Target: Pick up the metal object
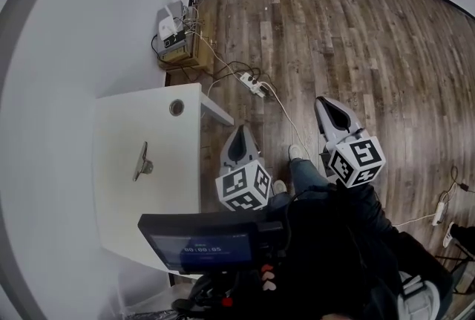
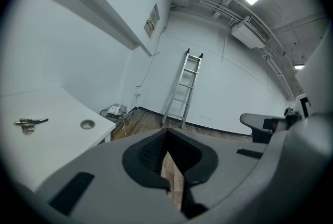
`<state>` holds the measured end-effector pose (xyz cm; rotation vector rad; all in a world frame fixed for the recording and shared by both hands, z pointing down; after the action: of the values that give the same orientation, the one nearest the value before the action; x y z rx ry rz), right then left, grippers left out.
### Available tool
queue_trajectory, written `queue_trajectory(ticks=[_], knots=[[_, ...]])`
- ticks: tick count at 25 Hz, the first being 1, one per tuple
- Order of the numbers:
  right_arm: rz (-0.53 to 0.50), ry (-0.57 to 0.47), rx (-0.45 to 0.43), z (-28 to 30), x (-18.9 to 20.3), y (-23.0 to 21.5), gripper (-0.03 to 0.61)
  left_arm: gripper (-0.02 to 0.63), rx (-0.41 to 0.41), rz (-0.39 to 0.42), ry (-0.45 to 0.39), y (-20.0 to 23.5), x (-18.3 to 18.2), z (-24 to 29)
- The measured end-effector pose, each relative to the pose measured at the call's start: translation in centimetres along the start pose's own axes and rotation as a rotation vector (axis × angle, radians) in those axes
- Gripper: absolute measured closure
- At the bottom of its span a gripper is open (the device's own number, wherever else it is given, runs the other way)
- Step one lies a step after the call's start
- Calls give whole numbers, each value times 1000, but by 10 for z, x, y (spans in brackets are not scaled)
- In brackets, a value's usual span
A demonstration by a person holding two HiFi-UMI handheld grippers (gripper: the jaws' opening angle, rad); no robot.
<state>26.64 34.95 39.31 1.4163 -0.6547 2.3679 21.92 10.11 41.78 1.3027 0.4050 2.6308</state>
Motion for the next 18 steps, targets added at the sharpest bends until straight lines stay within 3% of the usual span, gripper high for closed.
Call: queue_trajectory(ticks=[5,10,18], knots=[[-19,-11,-28,35,-38,-30,575,614,-20,14,-50,-11,-41,34],[-43,2,-83,65,-58,-47,575,614,-68,-18,-64,-14,-55,52],[-134,51,-284,117,-80,-37,575,614,-228,-123,-131,-1,-59,45]])
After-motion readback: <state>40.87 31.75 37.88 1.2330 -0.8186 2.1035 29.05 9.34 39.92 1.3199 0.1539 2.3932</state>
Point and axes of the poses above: the fingertips, and each gripper's own axes: z forward along the fingers, y to its left, x out of its underside, the point moved 10 cm from there along -z, backward along the fingers, and after that the axes turned 13 degrees about y, right-handed, at the moved point
